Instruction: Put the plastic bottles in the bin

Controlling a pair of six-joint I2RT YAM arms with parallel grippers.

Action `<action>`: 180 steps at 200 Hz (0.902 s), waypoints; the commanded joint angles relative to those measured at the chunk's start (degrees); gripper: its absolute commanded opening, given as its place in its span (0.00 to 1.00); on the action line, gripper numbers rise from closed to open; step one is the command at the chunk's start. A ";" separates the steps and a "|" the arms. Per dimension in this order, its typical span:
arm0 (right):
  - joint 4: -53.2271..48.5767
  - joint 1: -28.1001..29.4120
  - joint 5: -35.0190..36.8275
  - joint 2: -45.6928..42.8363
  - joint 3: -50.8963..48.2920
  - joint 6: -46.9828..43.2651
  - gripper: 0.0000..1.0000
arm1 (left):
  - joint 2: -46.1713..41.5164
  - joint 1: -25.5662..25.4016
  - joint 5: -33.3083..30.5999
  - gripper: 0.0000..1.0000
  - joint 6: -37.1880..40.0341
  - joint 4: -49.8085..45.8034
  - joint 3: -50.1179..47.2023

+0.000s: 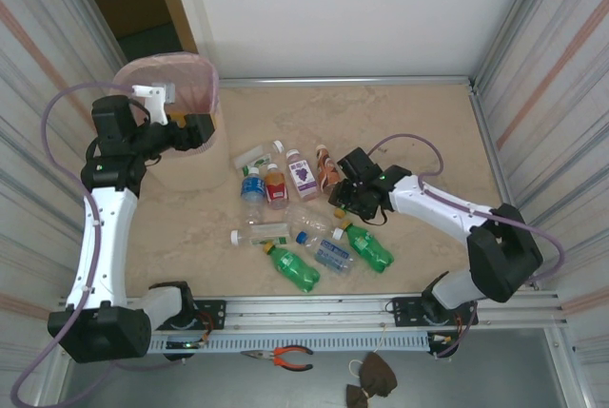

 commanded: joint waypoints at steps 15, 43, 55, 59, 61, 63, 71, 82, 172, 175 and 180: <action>2.87 0.79 2.43 3.37 0.54 5.43 0.56 | -0.20 -0.38 1.99 0.85 -2.38 -4.21 -2.09; 4.11 0.71 2.78 5.64 0.89 5.55 0.54 | -0.17 -0.41 2.24 0.85 -2.69 -4.02 -0.87; 4.88 0.47 2.66 6.68 1.00 5.51 0.52 | -0.13 -0.40 2.34 0.85 -2.87 -3.65 -0.02; 5.22 0.27 2.53 7.04 1.05 5.44 0.52 | -0.10 -0.45 2.36 0.85 -2.84 -3.56 0.30; 5.34 0.19 2.45 7.19 1.13 5.46 0.52 | -0.09 -0.41 2.31 0.85 -2.90 -3.46 0.51; 5.43 0.15 2.48 7.36 1.15 5.40 0.52 | -0.09 -0.36 2.39 0.85 -2.94 -3.44 0.65; 5.76 -0.10 2.40 8.05 1.37 5.26 0.51 | 0.05 -0.43 2.49 0.86 -3.04 -3.27 1.43; 6.04 -0.58 2.17 8.93 1.95 4.90 0.51 | 0.19 -0.41 2.85 0.86 -3.15 -3.30 2.72; 5.54 -4.85 3.72 10.23 1.21 3.02 0.46 | 0.77 -0.41 4.05 0.87 -4.42 -3.84 7.89; 5.42 -4.97 3.91 10.11 1.05 2.92 0.46 | 0.78 -0.38 4.03 0.87 -4.44 -3.90 7.96; 5.20 -5.19 4.13 9.76 0.77 2.85 0.46 | 0.70 -0.42 4.12 0.87 -4.51 -3.84 8.02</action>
